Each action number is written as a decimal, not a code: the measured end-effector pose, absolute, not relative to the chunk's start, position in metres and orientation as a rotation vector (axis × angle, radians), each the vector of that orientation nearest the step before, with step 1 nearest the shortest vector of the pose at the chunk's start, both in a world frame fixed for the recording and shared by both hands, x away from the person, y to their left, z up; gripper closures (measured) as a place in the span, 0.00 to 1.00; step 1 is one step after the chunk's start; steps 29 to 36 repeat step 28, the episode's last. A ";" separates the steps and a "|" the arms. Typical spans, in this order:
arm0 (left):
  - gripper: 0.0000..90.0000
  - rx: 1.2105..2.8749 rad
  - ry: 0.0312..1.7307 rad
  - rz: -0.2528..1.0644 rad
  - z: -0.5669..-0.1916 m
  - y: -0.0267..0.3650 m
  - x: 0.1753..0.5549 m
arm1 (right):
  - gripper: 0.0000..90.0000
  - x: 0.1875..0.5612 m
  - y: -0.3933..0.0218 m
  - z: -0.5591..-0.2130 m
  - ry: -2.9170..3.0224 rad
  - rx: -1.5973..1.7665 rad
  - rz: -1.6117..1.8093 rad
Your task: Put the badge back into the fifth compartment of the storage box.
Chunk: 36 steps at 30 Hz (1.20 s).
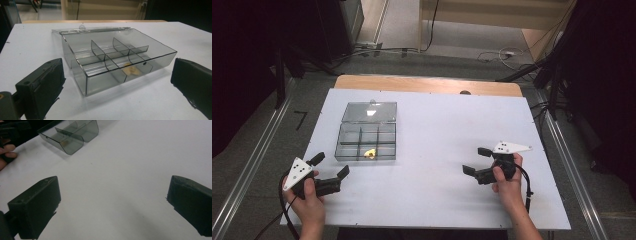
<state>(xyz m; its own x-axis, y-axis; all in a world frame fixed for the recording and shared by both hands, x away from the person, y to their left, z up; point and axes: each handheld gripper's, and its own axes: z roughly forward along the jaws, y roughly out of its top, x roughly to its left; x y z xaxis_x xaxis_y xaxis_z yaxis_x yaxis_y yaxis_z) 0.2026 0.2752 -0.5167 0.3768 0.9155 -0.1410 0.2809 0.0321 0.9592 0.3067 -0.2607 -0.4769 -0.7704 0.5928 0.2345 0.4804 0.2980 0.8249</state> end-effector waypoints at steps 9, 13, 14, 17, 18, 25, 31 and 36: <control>0.00 1.507 1.125 0.705 -0.517 0.274 0.203 | 0.00 0.295 -0.297 -0.482 2.389 1.060 1.472; 0.00 1.506 1.123 0.707 -0.517 0.274 0.202 | 0.00 0.288 -0.325 -0.489 2.354 1.094 1.469; 0.00 1.506 1.124 0.707 -0.517 0.274 0.202 | 0.00 0.287 -0.331 -0.491 2.340 1.103 1.478; 0.00 1.517 1.123 0.708 -0.516 0.273 0.203 | 0.00 0.284 -0.346 -0.494 2.310 1.118 1.445; 0.00 1.519 1.123 0.707 -0.516 0.273 0.203 | 0.00 0.283 -0.351 -0.495 2.298 1.130 1.427; 0.00 1.515 1.119 0.701 -0.517 0.274 0.202 | 0.00 0.280 -0.365 -0.497 2.222 1.169 1.418; 0.00 1.517 1.119 0.702 -0.517 0.274 0.202 | 0.00 0.281 -0.362 -0.499 2.231 1.157 1.403; 0.00 1.517 1.119 0.702 -0.517 0.274 0.202 | 0.00 0.281 -0.362 -0.499 2.231 1.157 1.403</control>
